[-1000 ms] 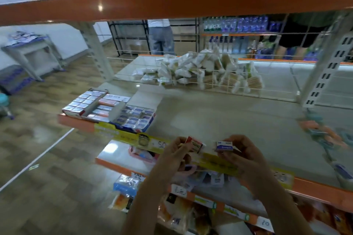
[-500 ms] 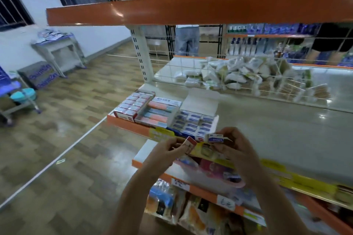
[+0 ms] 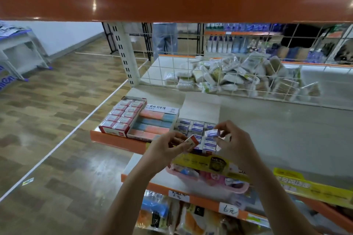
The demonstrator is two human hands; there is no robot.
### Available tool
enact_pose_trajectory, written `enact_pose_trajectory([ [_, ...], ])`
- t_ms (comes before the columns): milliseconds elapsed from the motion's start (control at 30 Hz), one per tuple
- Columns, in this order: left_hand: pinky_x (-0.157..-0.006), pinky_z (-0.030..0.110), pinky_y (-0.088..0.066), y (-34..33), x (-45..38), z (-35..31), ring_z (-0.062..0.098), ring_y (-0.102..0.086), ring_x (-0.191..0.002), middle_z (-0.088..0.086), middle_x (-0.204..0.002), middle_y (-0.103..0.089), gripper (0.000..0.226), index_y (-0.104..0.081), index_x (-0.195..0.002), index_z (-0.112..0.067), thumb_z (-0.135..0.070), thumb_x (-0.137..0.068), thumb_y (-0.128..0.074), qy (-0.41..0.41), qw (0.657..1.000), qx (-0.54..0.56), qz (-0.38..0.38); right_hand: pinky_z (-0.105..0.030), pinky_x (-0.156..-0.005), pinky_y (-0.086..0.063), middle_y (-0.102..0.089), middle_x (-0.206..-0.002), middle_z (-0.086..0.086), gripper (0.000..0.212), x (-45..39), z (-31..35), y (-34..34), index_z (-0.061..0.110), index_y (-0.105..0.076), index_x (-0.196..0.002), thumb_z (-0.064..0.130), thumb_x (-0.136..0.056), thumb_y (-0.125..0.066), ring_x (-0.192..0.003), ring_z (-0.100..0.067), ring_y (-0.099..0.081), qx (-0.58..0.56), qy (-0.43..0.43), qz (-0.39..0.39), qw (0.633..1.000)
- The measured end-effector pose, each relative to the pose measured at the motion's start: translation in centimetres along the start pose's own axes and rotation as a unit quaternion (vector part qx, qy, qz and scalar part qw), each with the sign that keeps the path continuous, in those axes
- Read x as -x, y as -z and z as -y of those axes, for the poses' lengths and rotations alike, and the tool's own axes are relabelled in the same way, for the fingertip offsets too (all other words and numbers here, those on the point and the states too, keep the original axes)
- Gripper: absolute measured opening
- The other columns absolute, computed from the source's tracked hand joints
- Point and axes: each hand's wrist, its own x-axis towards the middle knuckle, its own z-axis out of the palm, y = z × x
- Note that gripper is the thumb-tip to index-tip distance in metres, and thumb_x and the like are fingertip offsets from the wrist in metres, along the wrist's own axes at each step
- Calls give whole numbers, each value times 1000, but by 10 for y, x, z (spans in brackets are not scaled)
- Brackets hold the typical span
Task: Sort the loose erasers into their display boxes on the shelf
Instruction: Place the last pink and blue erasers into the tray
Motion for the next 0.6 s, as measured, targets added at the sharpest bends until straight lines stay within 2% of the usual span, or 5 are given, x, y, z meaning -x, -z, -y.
enact_pose_trajectory([
  [133, -68, 22, -52, 6, -19, -1, 9, -63, -79, -5, -89, -66, 12, -61, -96, -30, -34, -85, -64, -13, 999, -31, 7, -10, -56, -28, -47, -75, 14, 26, -21, -9, -9, 29, -51, -86, 12, -78, -70, -65, -3, -45, 84, 5, 5, 996],
  [267, -68, 23, -53, 14, -40, -2, 9, -62, -78, -6, -90, -65, 8, -61, -95, -32, -31, -87, -62, -34, 999, -41, -8, -21, -61, -32, -47, -83, 5, 20, -35, -15, -16, 24, -54, -93, 17, -79, -66, -73, -13, -47, 131, 2, 33, 991],
  [433, -63, 17, -50, 12, -54, -1, 1, -60, -76, -11, -91, -64, 9, -59, -96, -35, -33, -88, -61, -47, 997, -59, -8, -16, -66, -35, -44, -86, 8, 22, -37, -25, -14, 27, -50, -94, 19, -80, -65, -75, -8, -50, 161, 12, 62, 985],
  [533, -58, 11, -44, 11, -58, 0, -3, -59, -75, -14, -91, -64, 9, -60, -97, -35, -36, -88, -60, -48, 995, -86, -12, -13, -72, -29, -44, -89, 11, 20, -37, -28, -12, 21, -54, -97, 19, -81, -66, -87, -5, -41, 191, 36, 64, 979],
  [600, -60, 13, -45, 12, -61, 0, -1, -59, -76, -15, -92, -64, 10, -61, -98, -36, -37, -88, -60, -52, 993, -100, -17, -13, -77, -25, -50, -96, 8, 21, -38, -29, -14, 17, -56, -99, 21, -81, -67, -93, -6, -37, 213, 50, 65, 974],
])
